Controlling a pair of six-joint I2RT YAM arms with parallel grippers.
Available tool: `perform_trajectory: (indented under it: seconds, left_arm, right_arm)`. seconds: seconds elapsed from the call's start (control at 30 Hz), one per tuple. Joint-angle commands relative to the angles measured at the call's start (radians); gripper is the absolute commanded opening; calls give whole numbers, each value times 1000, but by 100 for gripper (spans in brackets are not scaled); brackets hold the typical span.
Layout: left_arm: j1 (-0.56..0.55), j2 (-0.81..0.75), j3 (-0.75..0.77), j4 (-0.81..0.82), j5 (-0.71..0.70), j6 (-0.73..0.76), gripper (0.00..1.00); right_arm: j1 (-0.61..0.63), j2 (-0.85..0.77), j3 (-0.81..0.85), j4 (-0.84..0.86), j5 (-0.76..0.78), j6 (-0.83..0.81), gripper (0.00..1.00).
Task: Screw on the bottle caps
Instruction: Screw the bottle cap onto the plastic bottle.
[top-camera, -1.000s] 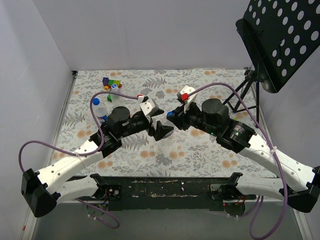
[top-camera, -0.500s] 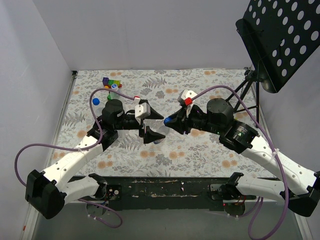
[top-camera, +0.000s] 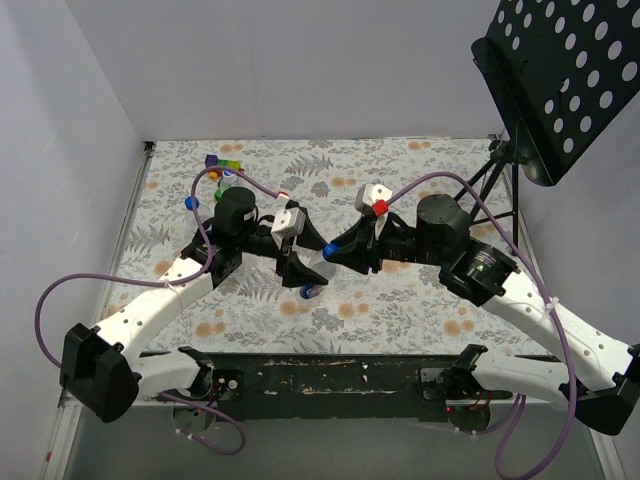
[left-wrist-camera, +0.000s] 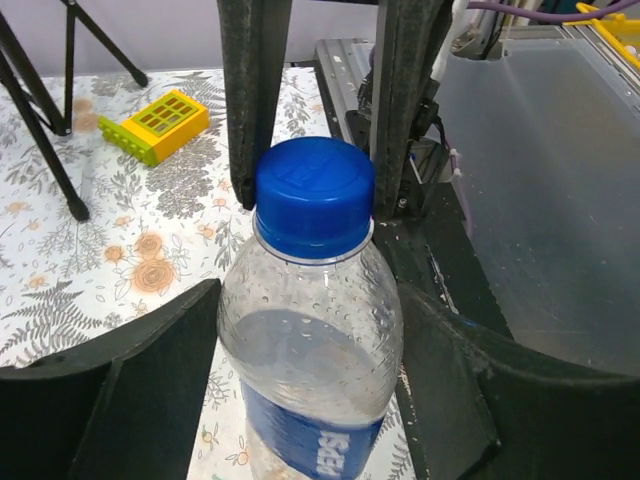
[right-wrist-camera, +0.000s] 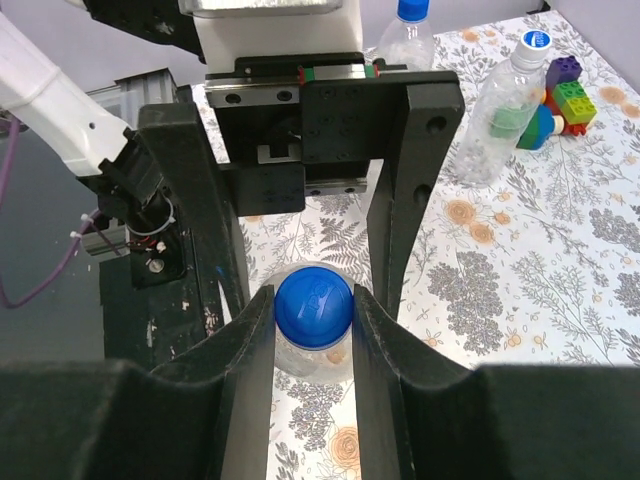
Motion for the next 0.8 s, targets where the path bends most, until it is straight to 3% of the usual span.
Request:
perform_trajectory:
  seconds: [0.0, 0.1, 0.23, 0.33, 0.5, 0.63, 0.77]
  left_arm:
    - [8, 11, 48, -20, 75, -8, 63]
    - [8, 8, 50, -20, 73, -22, 52]
    - [8, -20, 39, -20, 24, -38, 46]
    - [6, -45, 33, -17, -56, -66, 44]
    - [-35, -101, -4, 35, -331, -146, 37]
    - [-158, -152, -50, 107, -700, -181, 33]
    - [-221, -144, -91, 172, -876, -213, 31]
  right_arm:
    - [-6, -15, 0, 67, -76, -23, 1]
    - [-6, -12, -3, 68, -73, -26, 1]
    - [-6, -9, -3, 57, -10, -25, 1]
    - [-4, 7, 9, 21, 118, -3, 1]
    - [1, 27, 10, -25, 347, 86, 1]
    - [28, 24, -20, -29, 594, 181, 1]
    - [39, 14, -30, -19, 633, 201, 1]
